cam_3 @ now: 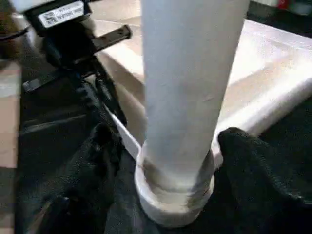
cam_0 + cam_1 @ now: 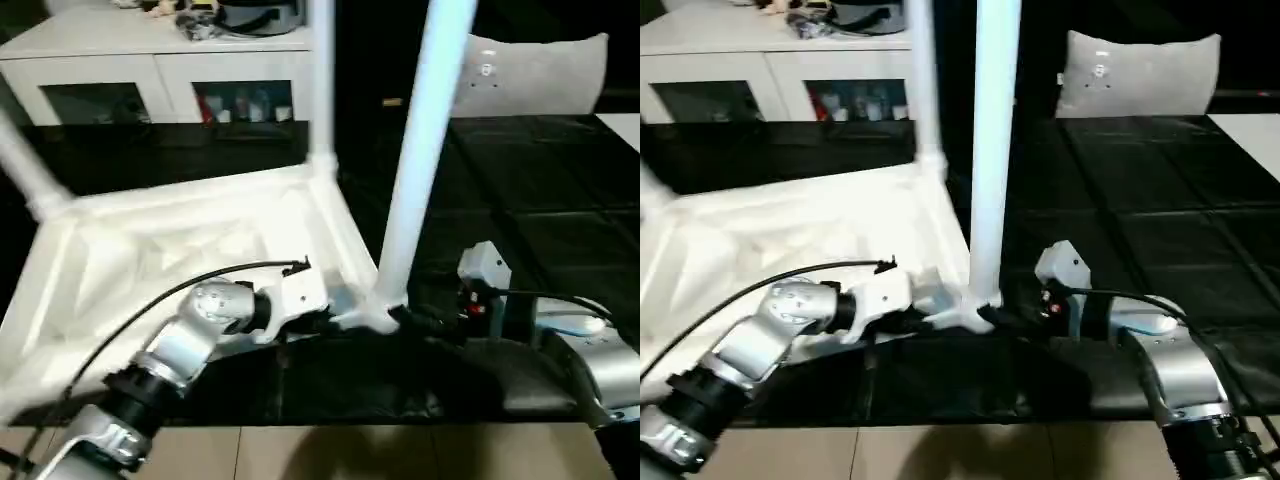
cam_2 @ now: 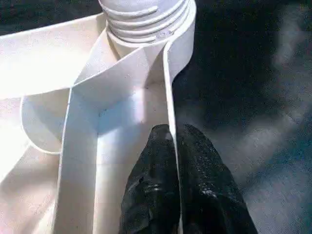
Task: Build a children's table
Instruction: Rotate leg to tighten
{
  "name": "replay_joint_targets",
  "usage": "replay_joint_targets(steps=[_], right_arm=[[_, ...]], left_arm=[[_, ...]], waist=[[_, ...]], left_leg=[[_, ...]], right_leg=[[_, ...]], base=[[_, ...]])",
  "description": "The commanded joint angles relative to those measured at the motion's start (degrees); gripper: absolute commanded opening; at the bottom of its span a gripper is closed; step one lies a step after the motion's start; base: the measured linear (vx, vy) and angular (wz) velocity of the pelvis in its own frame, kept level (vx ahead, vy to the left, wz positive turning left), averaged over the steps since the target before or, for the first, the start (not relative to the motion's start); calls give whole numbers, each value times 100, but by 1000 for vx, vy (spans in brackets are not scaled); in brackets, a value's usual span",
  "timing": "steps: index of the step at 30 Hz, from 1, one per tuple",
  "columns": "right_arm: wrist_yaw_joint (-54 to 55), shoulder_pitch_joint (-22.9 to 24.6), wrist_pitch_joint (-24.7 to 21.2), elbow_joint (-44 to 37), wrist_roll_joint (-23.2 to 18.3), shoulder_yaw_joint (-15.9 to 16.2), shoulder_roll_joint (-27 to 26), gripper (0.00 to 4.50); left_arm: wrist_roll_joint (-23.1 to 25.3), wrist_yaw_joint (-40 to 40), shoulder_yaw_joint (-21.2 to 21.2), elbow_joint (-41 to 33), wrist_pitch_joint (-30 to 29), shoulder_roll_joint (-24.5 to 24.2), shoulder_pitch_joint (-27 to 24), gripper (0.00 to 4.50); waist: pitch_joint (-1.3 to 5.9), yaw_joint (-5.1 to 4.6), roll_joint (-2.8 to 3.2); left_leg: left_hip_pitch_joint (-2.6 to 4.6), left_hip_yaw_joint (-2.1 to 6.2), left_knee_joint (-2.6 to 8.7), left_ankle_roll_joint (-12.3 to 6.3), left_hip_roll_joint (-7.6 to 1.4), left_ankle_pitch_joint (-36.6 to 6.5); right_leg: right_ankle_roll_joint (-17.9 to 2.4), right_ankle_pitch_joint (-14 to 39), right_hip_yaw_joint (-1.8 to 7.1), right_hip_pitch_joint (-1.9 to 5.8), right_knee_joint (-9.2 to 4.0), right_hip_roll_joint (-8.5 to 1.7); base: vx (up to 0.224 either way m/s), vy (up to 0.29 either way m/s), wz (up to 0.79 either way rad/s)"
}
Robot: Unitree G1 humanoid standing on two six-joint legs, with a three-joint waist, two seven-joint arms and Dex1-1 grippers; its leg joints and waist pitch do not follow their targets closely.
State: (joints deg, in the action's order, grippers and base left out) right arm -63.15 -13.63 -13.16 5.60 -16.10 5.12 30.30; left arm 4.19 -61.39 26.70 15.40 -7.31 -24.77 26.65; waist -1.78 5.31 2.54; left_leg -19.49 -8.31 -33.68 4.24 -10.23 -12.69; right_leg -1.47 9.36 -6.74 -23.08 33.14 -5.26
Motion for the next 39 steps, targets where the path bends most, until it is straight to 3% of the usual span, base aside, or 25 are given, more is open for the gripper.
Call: replay_joint_targets(steps=[1, 6, 7, 13, 20, 28, 30, 31, 35, 37, 39], right_arm=[[-240, -93, -35, -63, -157, 52, 105, 319], [-617, -94, -265, -128, -342, 180, 223, 284], [-678, -79, -318, -140, -360, 214, 250, 261], [-767, -32, -253, -137, -289, 277, 248, 210], [-820, 24, -341, -206, -358, 322, 265, 185], [-814, 126, -304, -281, -284, 377, 268, 184], [-694, 41, -738, -226, -463, 308, 172, 184], [-675, 21, -749, -215, -473, 294, 152, 239], [-631, -34, -756, -185, -433, 305, 132, 233], [-526, -42, -556, -149, -237, 358, 131, 278], [-507, -48, -549, -130, -204, 376, 130, 278]], left_arm=[[191, -406, 411, 53, 70, -160, -137, 0], [177, -693, 477, 25, 234, -272, -121, 0], [186, -705, 490, 37, 255, -278, -109, 0], [289, -599, 456, 239, 331, -260, -11, 0], [296, -669, 439, 260, 351, -259, -21, 0], [281, -711, 451, 273, 351, -244, -41, 0], [284, -715, 451, 276, 352, -239, -39, 0], [286, -713, 448, 277, 354, -237, -39, 0], [289, -707, 441, 271, 345, -232, -41, 0], [292, -711, 440, 266, 339, -230, -41, 0], [295, -713, 438, 274, 341, -228, -39, 0]], waist=[[287, 11, -100], [297, 37, -114], [296, 41, -114], [300, 86, -99], [304, 102, -102], [304, 107, -96], [290, 101, -98], [284, 103, -96], [278, 90, -107], [288, 95, -101], [297, 91, -95]], left_leg=[[-76, 1, 383, -633, -275, -638], [-87, 3, 376, -611, -263, -586], [-87, -1, 375, -611, -265, -575], [-74, -4, 377, -529, -263, -611], [-81, -3, 375, -505, -256, -599], [-73, -1, 380, -492, -259, -636], [-73, -1, 389, -485, -255, -703], [-60, -2, 391, -472, -250, -776], [-56, 1, 405, -403, -245, -841], [-50, 3, 402, -388, -256, -787], [-56, 3, 399, -394, -256, -709]], right_leg=[[-969, 1596, 330, 361, -361, -369], [-969, 1497, 331, 383, -346, -369], [-966, 1495, 331, 379, -345, -367], [-905, 1631, 326, 369, -363, -368], [-868, 1654, 322, 379, -363, -365], [-879, 1641, 320, 381, -364, -363], [-846, 1757, 319, 387, -383, -357], [-806, 1901, 316, 382, -401, -358], [-702, 2168, 309, 378, -428, -366], [-709, 2091, 318, 369, -416, -364], [-766, 1900, 320, 372, -392, -360]], base=[[0, 0, 0], [0, 0, 0], [0, 0, 0], [0, 0, 0], [0, 0, 0], [0, 0, 0], [0, 0, 0], [0, 0, 0], [0, 0, 0], [0, 0, 0], [0, 0, 0]])
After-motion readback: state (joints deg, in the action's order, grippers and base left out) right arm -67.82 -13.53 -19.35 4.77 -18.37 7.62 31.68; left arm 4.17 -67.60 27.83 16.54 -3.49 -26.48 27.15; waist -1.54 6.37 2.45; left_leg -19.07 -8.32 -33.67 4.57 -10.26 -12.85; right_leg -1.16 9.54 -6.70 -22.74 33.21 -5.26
